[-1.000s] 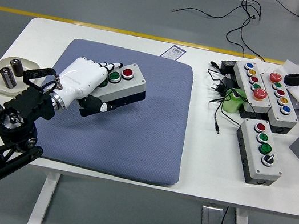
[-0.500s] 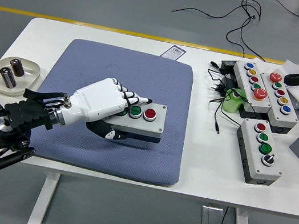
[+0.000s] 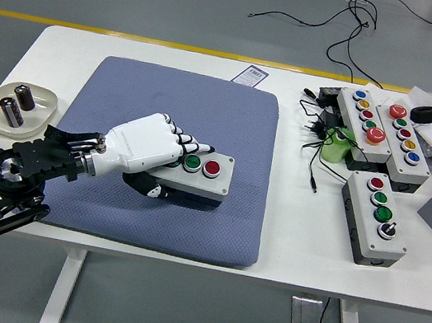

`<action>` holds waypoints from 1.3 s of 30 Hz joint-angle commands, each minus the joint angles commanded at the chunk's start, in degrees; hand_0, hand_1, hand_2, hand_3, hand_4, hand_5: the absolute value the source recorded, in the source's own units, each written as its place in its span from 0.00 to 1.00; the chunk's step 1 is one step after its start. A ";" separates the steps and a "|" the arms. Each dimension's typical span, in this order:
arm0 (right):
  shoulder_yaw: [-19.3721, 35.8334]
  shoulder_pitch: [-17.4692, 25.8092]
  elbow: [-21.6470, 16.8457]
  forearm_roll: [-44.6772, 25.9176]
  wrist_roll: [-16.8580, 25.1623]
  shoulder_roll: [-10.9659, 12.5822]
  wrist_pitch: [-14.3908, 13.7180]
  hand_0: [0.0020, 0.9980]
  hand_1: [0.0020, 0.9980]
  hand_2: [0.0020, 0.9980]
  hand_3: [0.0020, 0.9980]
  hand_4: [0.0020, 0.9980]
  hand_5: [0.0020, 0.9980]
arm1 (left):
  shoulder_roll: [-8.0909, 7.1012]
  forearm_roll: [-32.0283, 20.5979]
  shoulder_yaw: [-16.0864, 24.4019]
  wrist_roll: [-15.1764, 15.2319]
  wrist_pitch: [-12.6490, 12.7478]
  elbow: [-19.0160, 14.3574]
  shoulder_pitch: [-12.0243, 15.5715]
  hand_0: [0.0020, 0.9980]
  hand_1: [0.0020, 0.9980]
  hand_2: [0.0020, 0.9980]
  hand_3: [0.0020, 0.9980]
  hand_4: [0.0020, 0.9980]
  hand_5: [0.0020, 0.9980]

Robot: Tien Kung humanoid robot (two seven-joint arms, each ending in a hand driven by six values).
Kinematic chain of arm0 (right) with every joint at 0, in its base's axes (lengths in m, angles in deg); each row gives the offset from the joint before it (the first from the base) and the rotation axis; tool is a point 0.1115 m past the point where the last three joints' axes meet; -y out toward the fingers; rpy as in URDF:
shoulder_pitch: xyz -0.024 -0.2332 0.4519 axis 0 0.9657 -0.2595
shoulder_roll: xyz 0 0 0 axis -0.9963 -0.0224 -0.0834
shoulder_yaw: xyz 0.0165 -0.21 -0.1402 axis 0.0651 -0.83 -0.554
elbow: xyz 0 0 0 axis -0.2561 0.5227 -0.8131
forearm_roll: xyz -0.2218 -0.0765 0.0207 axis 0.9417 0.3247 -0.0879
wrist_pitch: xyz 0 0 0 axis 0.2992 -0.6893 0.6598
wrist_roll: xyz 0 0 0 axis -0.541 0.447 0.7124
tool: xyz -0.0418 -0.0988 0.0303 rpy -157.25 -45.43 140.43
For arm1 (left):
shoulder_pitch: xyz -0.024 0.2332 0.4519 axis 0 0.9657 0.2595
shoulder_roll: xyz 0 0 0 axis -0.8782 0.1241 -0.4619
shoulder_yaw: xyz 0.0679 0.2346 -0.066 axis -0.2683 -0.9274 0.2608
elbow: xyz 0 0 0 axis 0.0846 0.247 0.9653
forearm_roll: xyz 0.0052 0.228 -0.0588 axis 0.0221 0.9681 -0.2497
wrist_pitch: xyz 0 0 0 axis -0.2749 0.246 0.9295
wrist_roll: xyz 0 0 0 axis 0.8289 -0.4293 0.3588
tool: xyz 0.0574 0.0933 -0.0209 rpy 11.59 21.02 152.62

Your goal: Pick up the button,place it on the desk,press the button,press the button

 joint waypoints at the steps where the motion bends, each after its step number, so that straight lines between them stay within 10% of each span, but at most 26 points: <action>1: 0.04 -0.01 0.00 0.09 -0.01 0.00 0.01 0.54 0.65 0.70 0.62 0.30 0.12 | 0.01 0.00 0.13 -0.53 -1.09 0.14 -0.04 0.09 0.02 0.08 0.50 0.77 0.21; 2: 0.07 -0.01 0.00 0.16 -0.02 -0.01 0.01 0.54 0.65 0.70 0.62 0.30 0.12 | 0.04 0.00 0.37 -1.23 -2.60 0.39 -0.07 0.11 0.16 0.26 0.72 0.79 0.39; 7: 0.28 0.01 0.00 0.37 0.03 -0.05 0.06 0.54 0.65 0.70 0.62 0.30 0.12 | -0.22 0.00 1.40 -2.92 -10.60 1.13 0.17 0.11 0.16 0.26 0.72 0.79 0.39; 8: 0.30 -0.01 0.00 0.40 0.02 -0.06 0.06 0.54 0.65 0.70 0.62 0.30 0.12 | -0.37 0.00 1.51 -2.91 -11.77 1.14 0.30 0.45 0.60 0.69 0.94 0.80 0.44; 13: 0.50 -0.02 0.00 0.54 0.06 -0.12 0.08 0.54 0.65 0.70 0.62 0.30 0.12 | -1.43 0.00 2.78 -2.94 -13.95 -0.45 1.51 0.45 0.60 0.69 0.94 0.80 0.44; 14: 0.56 -0.01 0.00 0.60 0.06 -0.14 0.09 0.55 0.65 0.70 0.62 0.30 0.12 | -1.55 -0.12 3.14 -2.99 -14.05 -0.91 1.70 0.93 0.98 1.00 1.00 0.88 0.51; 30: 1.19 0.31 0.00 1.37 -0.13 -0.14 0.11 0.55 0.65 0.70 0.62 0.30 0.12 | -2.42 -7.16 14.00 -6.17 -16.85 -9.90 6.30 1.00 1.00 1.00 1.00 0.98 0.56; 37: 1.45 0.62 0.00 1.34 -0.04 -0.14 0.13 0.55 0.65 0.70 0.62 0.30 0.12 | -2.60 -10.00 22.61 -12.57 -3.65 -20.01 10.87 0.89 0.94 1.00 1.00 0.93 0.62; 38: 1.49 0.63 0.00 1.41 -0.06 -0.14 0.12 0.55 0.65 0.70 0.62 0.30 0.12 | -2.67 -10.81 22.96 -13.43 -1.59 -21.09 11.10 0.18 0.25 0.29 0.80 0.73 0.93; 39: 1.52 0.66 0.00 1.47 -0.09 -0.14 0.12 0.55 0.65 0.70 0.62 0.30 0.12 | -2.74 -11.80 23.32 -14.70 0.24 -22.48 11.32 0.18 0.25 0.29 0.80 0.73 0.93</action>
